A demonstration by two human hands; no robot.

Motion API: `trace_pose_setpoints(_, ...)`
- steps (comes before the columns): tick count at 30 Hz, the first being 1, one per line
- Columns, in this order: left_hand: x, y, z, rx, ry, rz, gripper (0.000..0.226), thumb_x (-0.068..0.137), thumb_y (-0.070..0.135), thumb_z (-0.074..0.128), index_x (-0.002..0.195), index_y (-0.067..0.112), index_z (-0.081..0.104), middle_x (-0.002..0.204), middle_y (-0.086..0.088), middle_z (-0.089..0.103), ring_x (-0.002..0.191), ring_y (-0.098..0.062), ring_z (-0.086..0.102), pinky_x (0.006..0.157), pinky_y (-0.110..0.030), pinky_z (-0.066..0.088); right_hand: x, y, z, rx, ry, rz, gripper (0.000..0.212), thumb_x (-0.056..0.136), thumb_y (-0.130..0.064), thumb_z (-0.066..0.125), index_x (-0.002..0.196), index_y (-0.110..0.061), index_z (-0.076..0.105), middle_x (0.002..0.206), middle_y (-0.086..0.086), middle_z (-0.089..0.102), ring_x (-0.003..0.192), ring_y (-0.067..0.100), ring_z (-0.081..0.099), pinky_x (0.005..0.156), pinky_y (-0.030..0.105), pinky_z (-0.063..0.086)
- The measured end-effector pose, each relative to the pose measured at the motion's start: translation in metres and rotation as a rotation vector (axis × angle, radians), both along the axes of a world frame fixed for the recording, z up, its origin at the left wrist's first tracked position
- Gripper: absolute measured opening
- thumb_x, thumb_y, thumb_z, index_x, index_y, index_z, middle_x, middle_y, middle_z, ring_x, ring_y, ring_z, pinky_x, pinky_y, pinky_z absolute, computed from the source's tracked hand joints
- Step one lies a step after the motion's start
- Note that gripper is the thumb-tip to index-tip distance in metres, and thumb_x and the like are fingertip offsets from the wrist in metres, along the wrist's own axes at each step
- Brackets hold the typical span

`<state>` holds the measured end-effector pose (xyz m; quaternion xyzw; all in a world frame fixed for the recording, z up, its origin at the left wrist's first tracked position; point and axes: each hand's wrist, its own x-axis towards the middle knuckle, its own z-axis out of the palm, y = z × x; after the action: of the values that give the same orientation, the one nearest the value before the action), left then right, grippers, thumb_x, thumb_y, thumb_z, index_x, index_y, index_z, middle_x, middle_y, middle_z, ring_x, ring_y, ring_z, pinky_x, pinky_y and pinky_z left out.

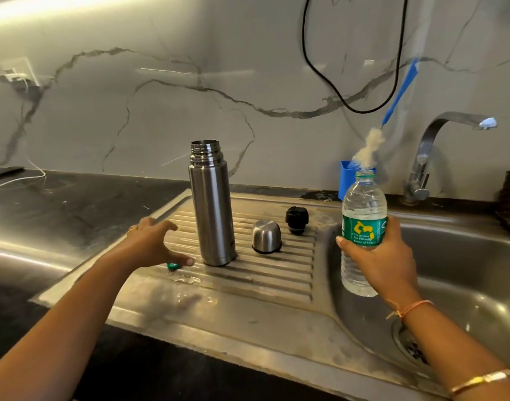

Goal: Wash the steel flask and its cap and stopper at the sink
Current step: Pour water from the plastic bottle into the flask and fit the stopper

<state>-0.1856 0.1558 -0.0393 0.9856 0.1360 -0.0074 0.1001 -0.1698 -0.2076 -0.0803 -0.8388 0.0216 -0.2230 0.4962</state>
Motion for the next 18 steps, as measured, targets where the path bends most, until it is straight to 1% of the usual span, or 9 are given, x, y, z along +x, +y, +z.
trace_pose_setpoints(3, 0.002, -0.024, 0.016, -0.135, -0.114, -0.091, 0.101, 0.063, 0.056, 0.075, 0.146, 0.023, 0.028, 0.153, -0.012, 0.019, 0.14, -0.032, 0.022, 0.111, -0.046, 0.025, 0.0, -0.004, 0.004, 0.03, -0.022, -0.027, 0.053, 0.071, -0.037, 0.08, 0.108, -0.024, 0.043, 0.092, -0.004, 0.058, 0.084, 0.022, 0.058, 0.083, 0.041, 0.05)
trace_pose_setpoints(5, 0.007, -0.041, 0.022, -0.37, -0.225, -0.116, 0.114, 0.055, 0.053, 0.078, 0.148, 0.02, 0.022, 0.153, -0.01, 0.023, 0.14, -0.028, 0.024, 0.111, -0.046, 0.027, 0.0, -0.01, 0.009, 0.044, -0.036, -0.045, 0.053, 0.071, -0.035, 0.08, 0.105, -0.024, 0.042, 0.091, -0.004, 0.058, 0.083, 0.021, 0.057, 0.082, 0.039, 0.049)
trace_pose_setpoints(6, 0.01, -0.048, 0.022, -0.52, -0.29, -0.11, 0.116, 0.055, 0.047, 0.081, 0.148, 0.02, 0.017, 0.151, -0.009, 0.027, 0.138, -0.028, 0.028, 0.109, -0.047, 0.029, -0.001, -0.014, 0.011, 0.044, -0.038, -0.049, 0.053, 0.071, -0.034, 0.081, 0.106, -0.023, 0.043, 0.091, -0.004, 0.058, 0.082, 0.02, 0.056, 0.081, 0.038, 0.049)
trace_pose_setpoints(7, 0.013, -0.056, 0.022, -0.652, -0.352, -0.094, 0.116, 0.059, 0.037, 0.084, 0.148, 0.021, 0.012, 0.149, -0.008, 0.031, 0.136, -0.028, 0.033, 0.108, -0.047, 0.031, -0.001, -0.018, 0.013, 0.043, -0.039, -0.056, 0.053, 0.071, -0.033, 0.081, 0.106, -0.023, 0.043, 0.091, -0.004, 0.058, 0.082, 0.02, 0.056, 0.081, 0.037, 0.048)
trace_pose_setpoints(9, 0.021, -0.067, 0.017, -0.811, -0.449, -0.017, 0.113, 0.065, 0.026, 0.085, 0.148, 0.025, 0.007, 0.144, -0.008, 0.039, 0.131, -0.03, 0.04, 0.106, -0.05, 0.036, -0.002, -0.027, 0.017, 0.051, -0.046, -0.075, 0.052, 0.071, -0.031, 0.081, 0.105, -0.024, 0.042, 0.091, -0.004, 0.058, 0.083, 0.02, 0.057, 0.082, 0.038, 0.049)
trace_pose_setpoints(11, 0.025, -0.074, 0.012, -0.855, -0.529, 0.084, 0.102, 0.066, 0.027, 0.084, 0.144, 0.024, 0.018, 0.136, -0.007, 0.047, 0.125, -0.031, 0.047, 0.102, -0.052, 0.041, -0.003, -0.037, 0.02, 0.06, -0.048, -0.096, 0.053, 0.07, -0.029, 0.082, 0.104, -0.024, 0.042, 0.09, -0.005, 0.057, 0.083, 0.019, 0.057, 0.082, 0.038, 0.049)
trace_pose_setpoints(13, 0.021, -0.083, 0.009, -0.826, -0.585, 0.111, 0.084, 0.066, 0.03, 0.084, 0.132, 0.022, 0.034, 0.124, -0.004, 0.053, 0.115, -0.028, 0.053, 0.095, -0.049, 0.045, -0.004, -0.051, 0.022, 0.065, -0.043, -0.122, 0.052, 0.07, -0.027, 0.082, 0.104, -0.023, 0.042, 0.09, -0.005, 0.057, 0.083, 0.019, 0.057, 0.082, 0.038, 0.049)
trace_pose_setpoints(16, 0.001, -0.107, 0.009, -0.779, -0.666, 0.025, 0.067, 0.065, 0.034, 0.084, 0.117, 0.028, 0.042, 0.11, 0.002, 0.055, 0.101, -0.021, 0.054, 0.086, -0.041, 0.046, -0.007, -0.074, 0.025, 0.038, -0.038, -0.151, 0.052, 0.07, -0.025, 0.082, 0.103, -0.022, 0.043, 0.091, -0.004, 0.058, 0.083, 0.02, 0.057, 0.08, 0.036, 0.048)
trace_pose_setpoints(18, -0.011, -0.13, 0.012, -0.796, -0.714, -0.061, 0.066, 0.066, 0.033, 0.084, 0.12, 0.027, 0.045, 0.107, 0.006, 0.055, 0.097, -0.017, 0.054, 0.082, -0.036, 0.044, -0.009, -0.09, 0.026, 0.009, -0.027, -0.177, 0.052, 0.07, -0.024, 0.082, 0.103, -0.023, 0.042, 0.092, -0.004, 0.058, 0.083, 0.02, 0.056, 0.078, 0.034, 0.045)
